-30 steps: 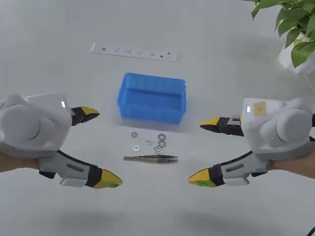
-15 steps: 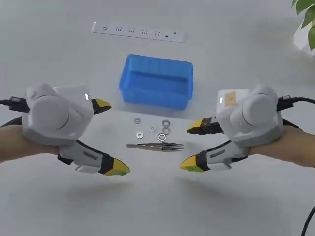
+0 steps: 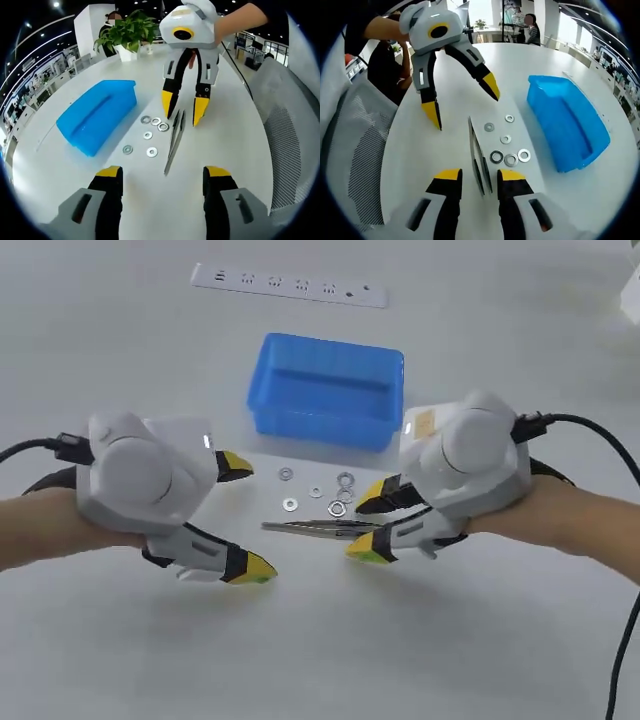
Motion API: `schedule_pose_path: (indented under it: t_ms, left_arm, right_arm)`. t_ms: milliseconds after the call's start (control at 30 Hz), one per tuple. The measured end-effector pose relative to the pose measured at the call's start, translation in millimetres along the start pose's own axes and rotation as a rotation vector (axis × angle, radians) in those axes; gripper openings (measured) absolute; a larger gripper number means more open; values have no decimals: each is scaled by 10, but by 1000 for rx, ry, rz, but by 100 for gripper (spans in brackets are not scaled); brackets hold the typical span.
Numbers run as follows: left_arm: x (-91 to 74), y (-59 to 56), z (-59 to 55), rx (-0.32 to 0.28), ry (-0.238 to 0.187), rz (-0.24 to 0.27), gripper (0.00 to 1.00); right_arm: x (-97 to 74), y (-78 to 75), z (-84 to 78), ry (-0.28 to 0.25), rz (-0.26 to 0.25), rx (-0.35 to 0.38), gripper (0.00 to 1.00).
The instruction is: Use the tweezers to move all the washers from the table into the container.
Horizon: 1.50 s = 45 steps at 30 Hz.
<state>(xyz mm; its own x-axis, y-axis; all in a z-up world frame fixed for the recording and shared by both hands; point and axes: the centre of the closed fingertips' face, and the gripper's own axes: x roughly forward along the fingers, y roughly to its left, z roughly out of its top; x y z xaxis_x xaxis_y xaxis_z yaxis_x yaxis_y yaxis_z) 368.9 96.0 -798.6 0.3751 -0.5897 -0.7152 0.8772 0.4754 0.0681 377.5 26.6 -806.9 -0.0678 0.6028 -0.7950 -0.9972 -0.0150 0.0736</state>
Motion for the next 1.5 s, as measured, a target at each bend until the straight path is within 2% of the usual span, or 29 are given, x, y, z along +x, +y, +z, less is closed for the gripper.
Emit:
schedule_pose_path:
  t_ms: [100,200,300,367,433,500,600,667,700,800,967,1067,1167,1200,1233,1267,1400,1467,1500]
  left_arm:
    - [31,-23,-20,-7,19,-17,62]
    - [43,-63,1,-12,17,-36,58]
    - [50,-115,16,-13,24,-63,45]
    - [75,-137,56,10,17,-73,36]
    - [101,-125,74,39,24,-67,33]
    - [118,-126,83,44,28,-77,31]
    - [143,-160,81,50,42,-126,25]
    - [148,-152,88,75,45,-126,25]
    - [155,-152,90,78,50,-133,25]
    - [169,-141,99,90,56,-147,23]
    - [185,-129,99,122,70,-159,9]
    - [181,-127,96,128,81,-174,7]
    - [184,-151,99,171,113,-174,6]
    - [185,-150,98,178,120,-171,5]
    - [184,-152,94,191,127,-169,5]
    - [181,-169,94,203,131,-171,5]
    - [174,-169,93,183,144,-158,5]
    - [155,-206,90,164,157,-168,4]
    - [134,-220,98,174,156,-167,4]
  right_arm:
    - [22,23,20,1,3,1,24]
    - [49,61,52,-1,3,-21,22]
    - [53,60,44,21,-4,-70,21]
    - [59,49,43,30,-10,-93,19]
    - [62,39,45,34,-12,-97,18]
    - [62,45,46,36,-10,-97,18]
    - [69,65,46,38,-1,-121,18]
    - [69,70,48,42,-1,-130,17]
    - [72,89,55,42,12,-117,17]
    - [81,77,59,47,7,-118,13]
    - [89,88,61,61,19,-120,11]
    - [91,78,62,68,22,-109,10]
    - [96,67,63,75,9,-107,8]
    - [98,74,62,80,6,-126,8]
    - [95,64,67,84,-7,-185,8]
    - [97,80,63,84,-10,-186,7]
    - [95,95,57,81,-28,-192,7]
    - [98,108,61,80,-30,-201,7]
    - [100,123,62,84,-27,-220,7]
